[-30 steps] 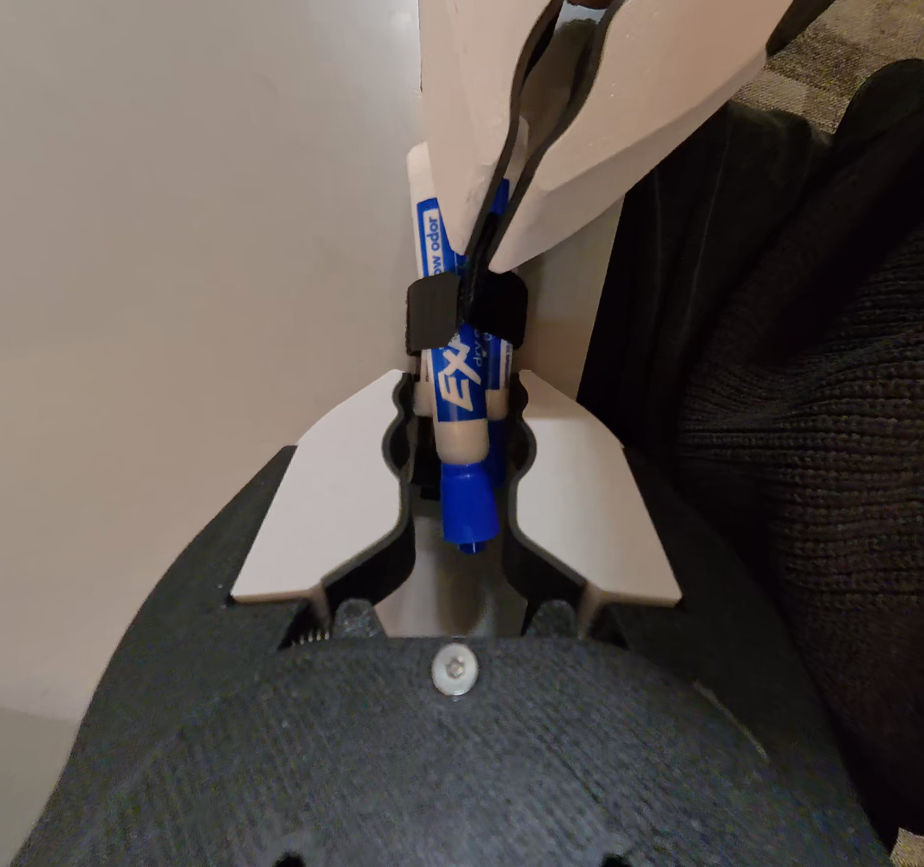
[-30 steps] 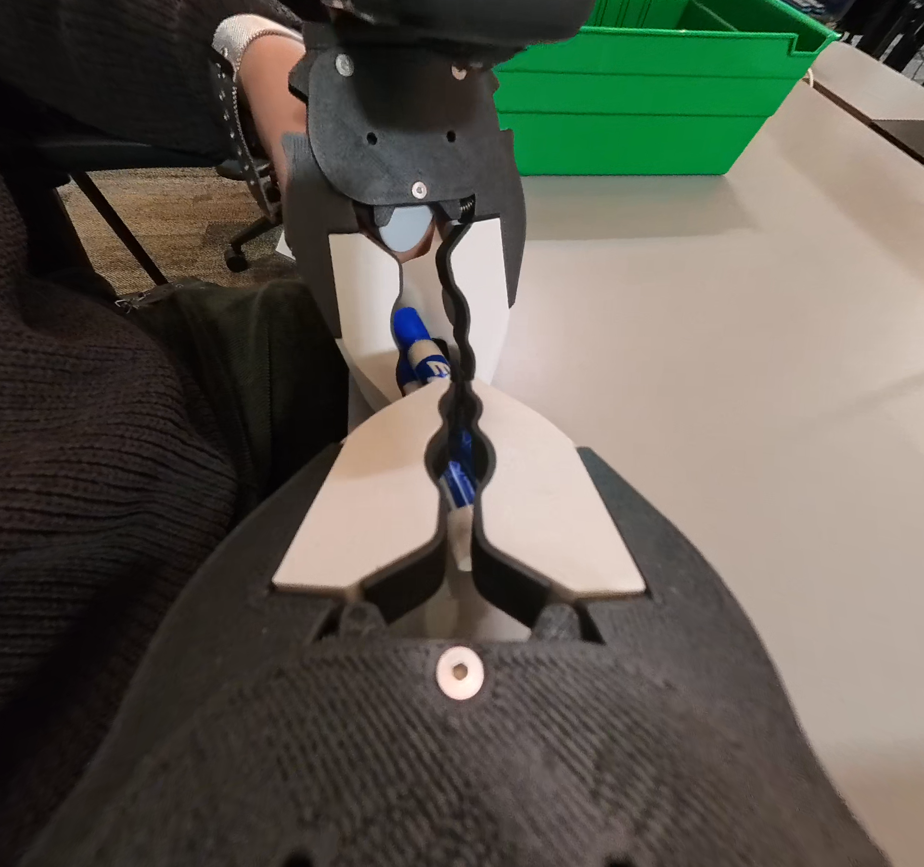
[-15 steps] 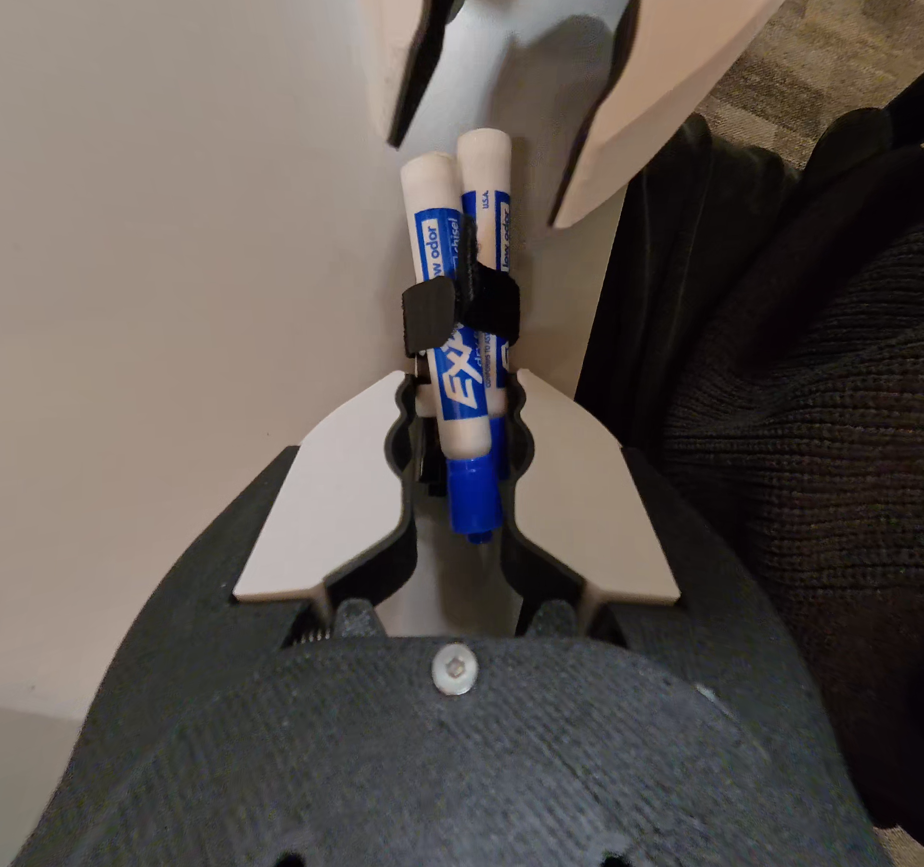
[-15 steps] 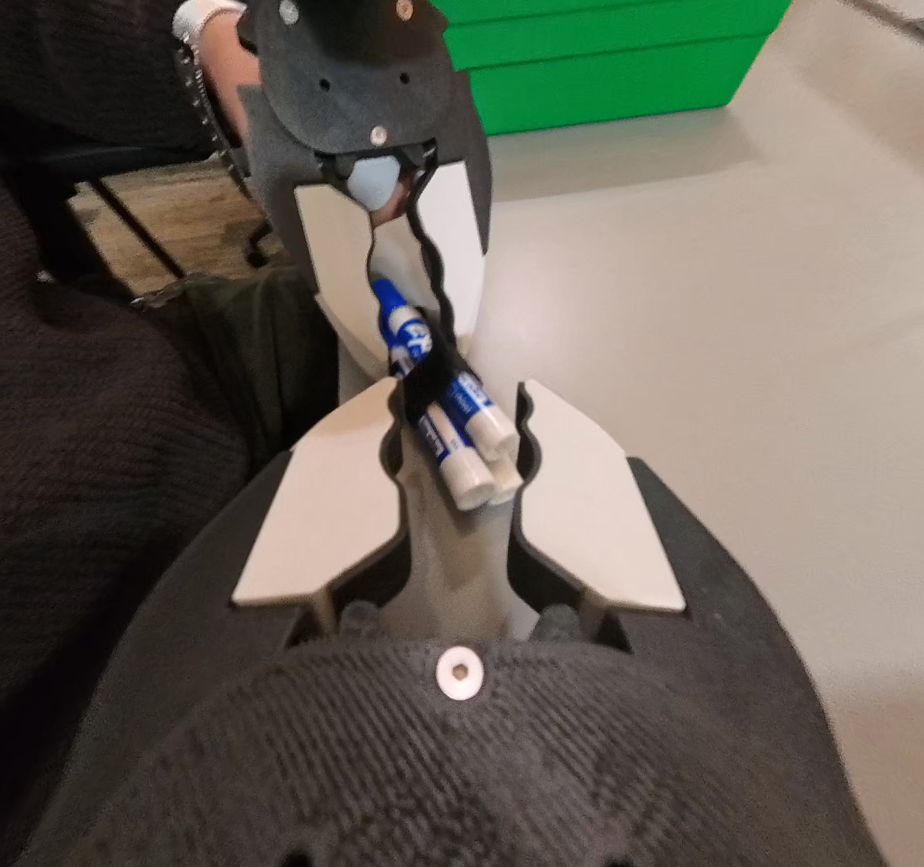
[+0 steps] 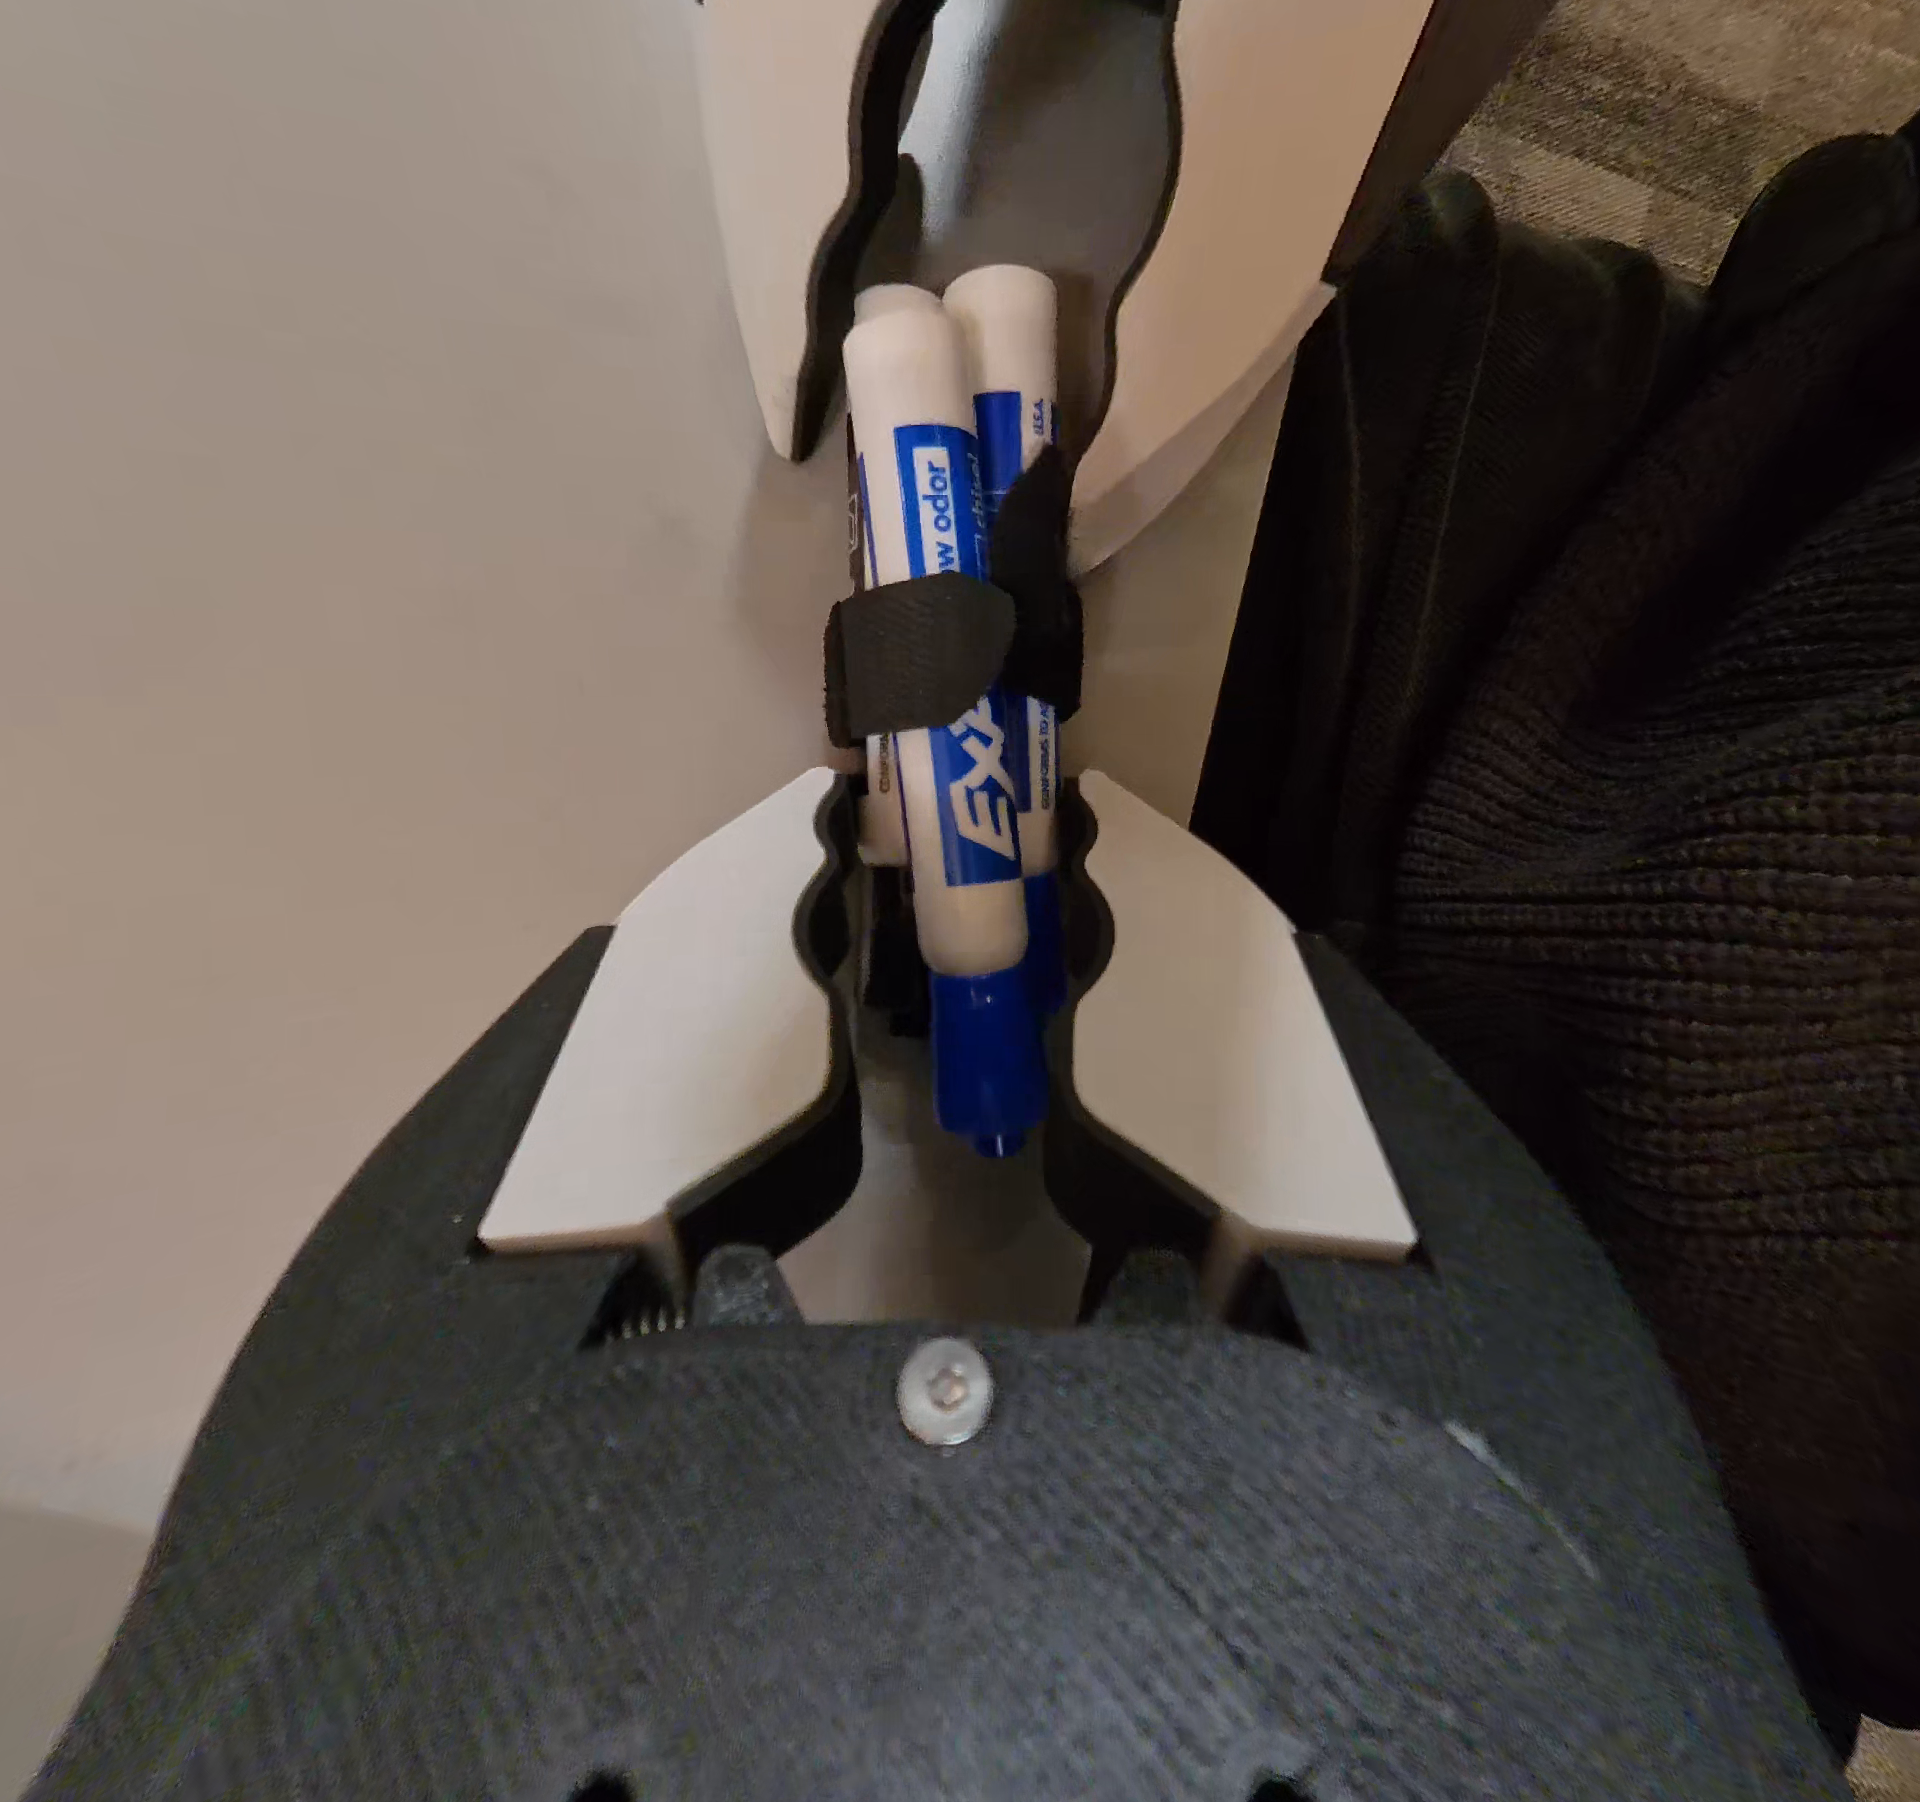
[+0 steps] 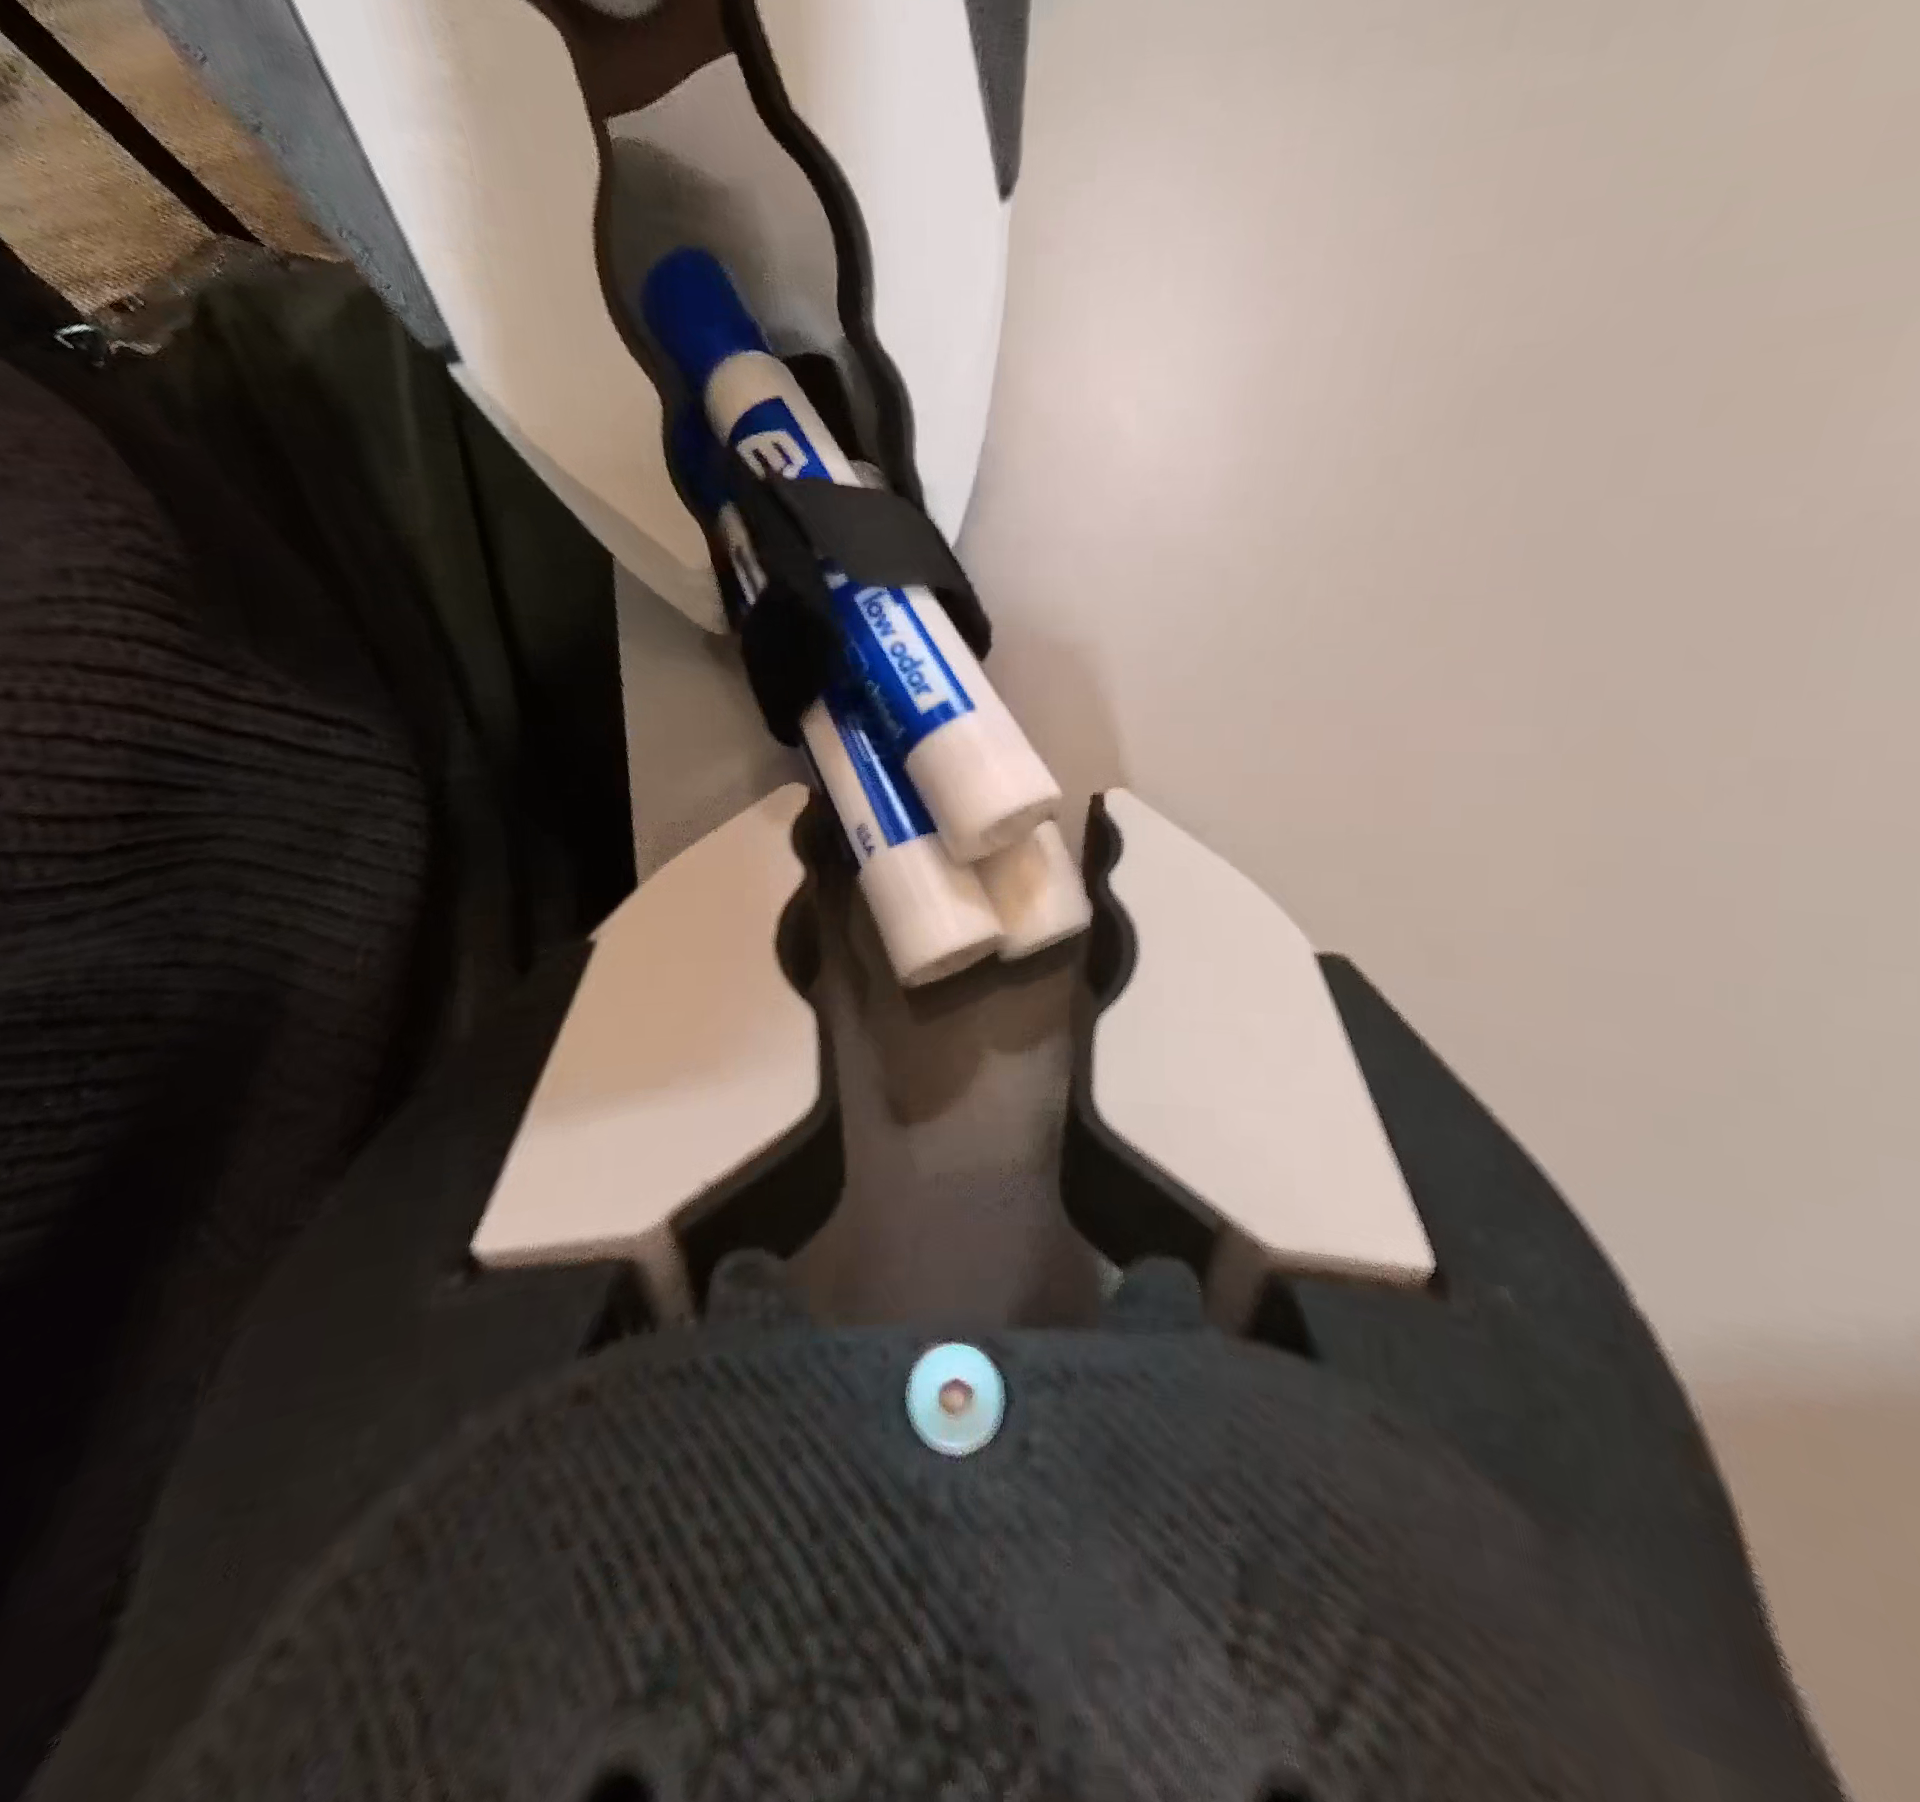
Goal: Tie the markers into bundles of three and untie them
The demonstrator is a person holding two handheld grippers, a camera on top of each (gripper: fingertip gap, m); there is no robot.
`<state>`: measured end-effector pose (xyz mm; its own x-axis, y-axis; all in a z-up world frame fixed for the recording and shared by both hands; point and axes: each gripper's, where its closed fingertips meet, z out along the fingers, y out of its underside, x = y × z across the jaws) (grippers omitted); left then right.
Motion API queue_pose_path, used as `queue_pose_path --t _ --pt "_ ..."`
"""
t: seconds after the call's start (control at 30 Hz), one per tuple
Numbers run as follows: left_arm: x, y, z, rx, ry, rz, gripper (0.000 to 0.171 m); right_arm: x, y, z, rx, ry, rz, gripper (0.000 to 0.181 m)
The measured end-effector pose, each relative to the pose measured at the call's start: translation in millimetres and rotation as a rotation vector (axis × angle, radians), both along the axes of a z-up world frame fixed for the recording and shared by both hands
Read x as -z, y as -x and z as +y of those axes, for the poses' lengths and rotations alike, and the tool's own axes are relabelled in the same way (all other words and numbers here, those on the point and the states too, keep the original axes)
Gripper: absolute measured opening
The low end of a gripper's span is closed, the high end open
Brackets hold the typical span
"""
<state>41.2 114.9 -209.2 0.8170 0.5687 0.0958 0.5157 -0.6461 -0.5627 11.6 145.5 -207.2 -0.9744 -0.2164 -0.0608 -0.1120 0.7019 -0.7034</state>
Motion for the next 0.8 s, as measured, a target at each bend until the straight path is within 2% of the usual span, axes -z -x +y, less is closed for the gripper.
queue_pose_path --t 0.1,0.17,0.6,0.8 --pt "0 4 -3 -0.018 0.006 0.017 0.040 0 -4 2 -0.024 -0.006 -0.003 0.042" --pt "-3 7 -4 -0.030 -0.011 0.031 0.038 0 -4 2 -0.024 -0.006 -0.005 0.027" --pt "-4 11 -15 -0.022 -0.030 0.061 0.049 -4 -9 -1 -0.063 0.033 0.045 0.021" --pt "-2 10 -16 -0.008 -0.054 0.030 0.042 -9 -11 -1 -0.080 0.059 0.035 0.021"
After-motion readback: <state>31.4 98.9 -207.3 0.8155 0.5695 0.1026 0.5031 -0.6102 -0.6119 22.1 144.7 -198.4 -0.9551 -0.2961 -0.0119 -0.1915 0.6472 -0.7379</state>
